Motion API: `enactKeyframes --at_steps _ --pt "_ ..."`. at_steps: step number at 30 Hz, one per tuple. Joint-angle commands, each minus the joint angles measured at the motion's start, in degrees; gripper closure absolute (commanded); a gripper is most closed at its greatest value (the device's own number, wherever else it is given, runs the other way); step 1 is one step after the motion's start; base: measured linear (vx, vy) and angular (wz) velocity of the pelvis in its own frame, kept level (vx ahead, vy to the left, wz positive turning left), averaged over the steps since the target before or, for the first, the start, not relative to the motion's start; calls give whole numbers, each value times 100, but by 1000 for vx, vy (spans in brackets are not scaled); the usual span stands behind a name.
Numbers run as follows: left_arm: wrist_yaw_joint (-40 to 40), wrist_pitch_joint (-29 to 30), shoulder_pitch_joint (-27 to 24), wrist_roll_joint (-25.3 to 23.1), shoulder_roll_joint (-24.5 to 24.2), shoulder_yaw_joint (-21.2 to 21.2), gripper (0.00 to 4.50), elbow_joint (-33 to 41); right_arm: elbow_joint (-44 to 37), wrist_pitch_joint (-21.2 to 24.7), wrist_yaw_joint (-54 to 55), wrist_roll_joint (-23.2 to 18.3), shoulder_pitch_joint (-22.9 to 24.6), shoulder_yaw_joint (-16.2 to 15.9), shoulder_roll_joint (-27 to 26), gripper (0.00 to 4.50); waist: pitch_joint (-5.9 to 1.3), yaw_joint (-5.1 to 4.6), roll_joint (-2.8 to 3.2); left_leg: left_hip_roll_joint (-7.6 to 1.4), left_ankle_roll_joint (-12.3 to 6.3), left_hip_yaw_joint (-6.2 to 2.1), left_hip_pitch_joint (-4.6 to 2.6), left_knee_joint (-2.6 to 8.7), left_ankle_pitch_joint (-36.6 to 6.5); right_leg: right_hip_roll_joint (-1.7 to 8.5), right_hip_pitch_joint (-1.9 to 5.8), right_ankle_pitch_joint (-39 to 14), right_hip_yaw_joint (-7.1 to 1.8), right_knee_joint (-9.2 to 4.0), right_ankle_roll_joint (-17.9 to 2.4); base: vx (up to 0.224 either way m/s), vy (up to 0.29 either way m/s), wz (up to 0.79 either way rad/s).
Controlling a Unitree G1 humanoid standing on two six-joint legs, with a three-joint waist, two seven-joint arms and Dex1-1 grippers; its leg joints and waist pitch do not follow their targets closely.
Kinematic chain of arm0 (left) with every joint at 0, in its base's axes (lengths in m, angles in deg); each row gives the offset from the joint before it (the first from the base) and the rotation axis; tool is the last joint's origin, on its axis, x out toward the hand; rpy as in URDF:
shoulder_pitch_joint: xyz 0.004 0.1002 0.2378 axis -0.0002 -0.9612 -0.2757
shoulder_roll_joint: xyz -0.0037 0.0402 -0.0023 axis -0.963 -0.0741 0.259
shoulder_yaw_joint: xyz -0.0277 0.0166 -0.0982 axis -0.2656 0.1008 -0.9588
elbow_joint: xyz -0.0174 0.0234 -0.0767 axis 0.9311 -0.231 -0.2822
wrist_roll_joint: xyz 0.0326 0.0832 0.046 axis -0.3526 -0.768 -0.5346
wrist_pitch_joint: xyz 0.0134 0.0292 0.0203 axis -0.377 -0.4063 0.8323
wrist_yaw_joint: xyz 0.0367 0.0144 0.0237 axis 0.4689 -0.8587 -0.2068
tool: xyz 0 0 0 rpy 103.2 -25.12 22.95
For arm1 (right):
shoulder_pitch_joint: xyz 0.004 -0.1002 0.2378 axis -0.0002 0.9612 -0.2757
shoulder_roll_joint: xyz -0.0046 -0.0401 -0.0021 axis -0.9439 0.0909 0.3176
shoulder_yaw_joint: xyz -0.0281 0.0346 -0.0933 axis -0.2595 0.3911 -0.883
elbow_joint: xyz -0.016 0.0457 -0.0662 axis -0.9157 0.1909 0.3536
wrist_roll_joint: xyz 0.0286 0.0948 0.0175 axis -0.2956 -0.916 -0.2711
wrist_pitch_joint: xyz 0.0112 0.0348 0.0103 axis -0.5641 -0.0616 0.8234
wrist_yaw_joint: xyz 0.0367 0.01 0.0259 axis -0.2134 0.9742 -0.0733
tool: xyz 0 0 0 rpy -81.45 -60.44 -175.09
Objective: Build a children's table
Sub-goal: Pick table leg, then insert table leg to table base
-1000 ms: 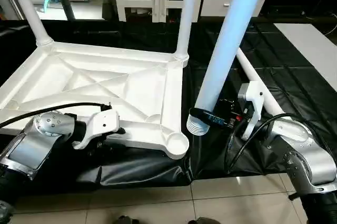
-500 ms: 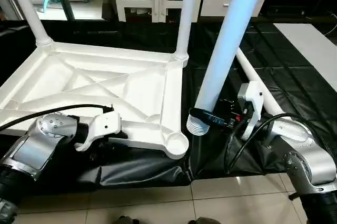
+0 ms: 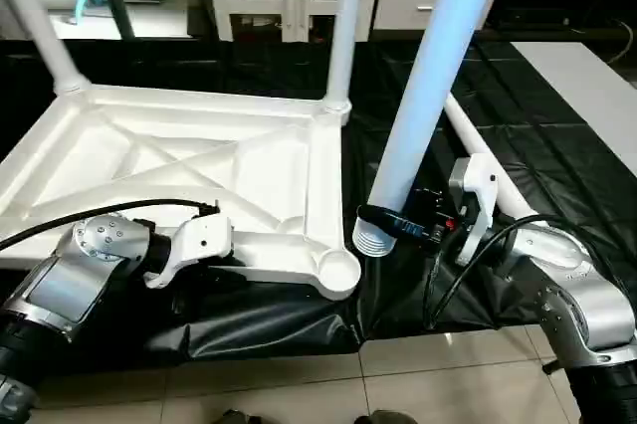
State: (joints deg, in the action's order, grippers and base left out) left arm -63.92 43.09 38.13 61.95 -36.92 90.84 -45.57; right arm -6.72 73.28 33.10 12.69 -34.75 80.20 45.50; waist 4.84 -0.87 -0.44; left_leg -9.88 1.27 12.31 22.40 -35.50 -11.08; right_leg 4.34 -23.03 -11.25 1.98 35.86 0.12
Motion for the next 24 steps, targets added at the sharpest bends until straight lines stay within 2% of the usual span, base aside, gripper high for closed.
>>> enactKeyframes --at_steps 1,8,9,11,12,15,16,19,20,21,23,24 --pt "177 66 38 -58 33 -80 425 -17 -32 -132 -49 28 -114 -15 -7 262 -358 13 22 -356 -39 -208 -192 515 -1216 379 169 -883 -264 -401 -1500 0 0 0" --pt "482 307 57 -223 74 -154 446 -63 369 -284 312 288 -397 -84 -264 262 -333 -53 14 -355 35 -229 -174 530 -1390 384 163 -1243 -265 -425 -1424 0 0 0" --pt "552 440 22 -183 132 -186 448 27 580 -343 460 366 -538 -129 -428 262 -318 -94 -1 -342 96 -239 -164 539 -1474 389 149 -1465 -260 -434 -1406 0 0 0" --pt "603 542 -20 -129 198 -213 448 114 746 -381 520 398 -645 -181 -562 262 -316 -101 -21 -351 112 -238 -178 535 -1506 386 139 -1520 -267 -455 -1376 0 0 0" --pt "641 639 -99 -70 276 -220 448 211 977 -487 495 456 -767 -290 -708 262 -302 -102 -30 -353 96 -226 -199 527 -1531 381 109 -1520 -277 -462 -1375 0 0 0" --pt "757 710 -206 -57 383 -231 448 255 1346 -670 441 574 -938 -438 -894 262 -303 -125 -6 -352 50 -230 -187 528 -1434 372 113 -1374 -275 -448 -1405 0 0 0" --pt "786 720 -225 -65 407 -230 448 259 1440 -719 423 605 -983 -466 -931 262 -300 -126 -46 -350 21 -214 -196 528 -1411 359 107 -1302 -275 -456 -1412 0 0 0" --pt "922 627 -332 -59 503 -298 448 268 1783 -901 335 648 -1165 -532 -1081 262 -297 -124 -17 -354 -33 -216 -187 527 -1330 369 119 -1218 -275 -443 -1433 0 0 0" --pt "958 649 -371 -13 535 -346 448 311 1910 -958 281 649 -1239 -527 -1136 262 -284 -134 -94 -351 -85 -219 -169 526 -1334 379 128 -1318 -279 -440 -1413 0 0 0" --pt "958 649 -371 -13 535 -346 448 311 1910 -958 281 649 -1239 -527 -1136 262 -281 -128 -72 -351 -87 -219 -176 532 -1353 384 124 -1394 -279 -452 -1395 0 0 0" --pt "1068 578 -451 32 576 -446 448 381 2071 -1059 203 641 -1323 -505 -1185 262 -272 -143 -65 -358 -73 -222 -181 535 -1430 383 110 -1532 -282 -466 -1347 0 0 0" --pt "1134 545 -505 57 606 -517 448 431 2200 -1147 159 645 -1380 -494 -1197 262 -253 -164 -119 -359 -75 -218 -180 548 -1469 370 97 -1613 -280 -484 -1313 0 0 0"
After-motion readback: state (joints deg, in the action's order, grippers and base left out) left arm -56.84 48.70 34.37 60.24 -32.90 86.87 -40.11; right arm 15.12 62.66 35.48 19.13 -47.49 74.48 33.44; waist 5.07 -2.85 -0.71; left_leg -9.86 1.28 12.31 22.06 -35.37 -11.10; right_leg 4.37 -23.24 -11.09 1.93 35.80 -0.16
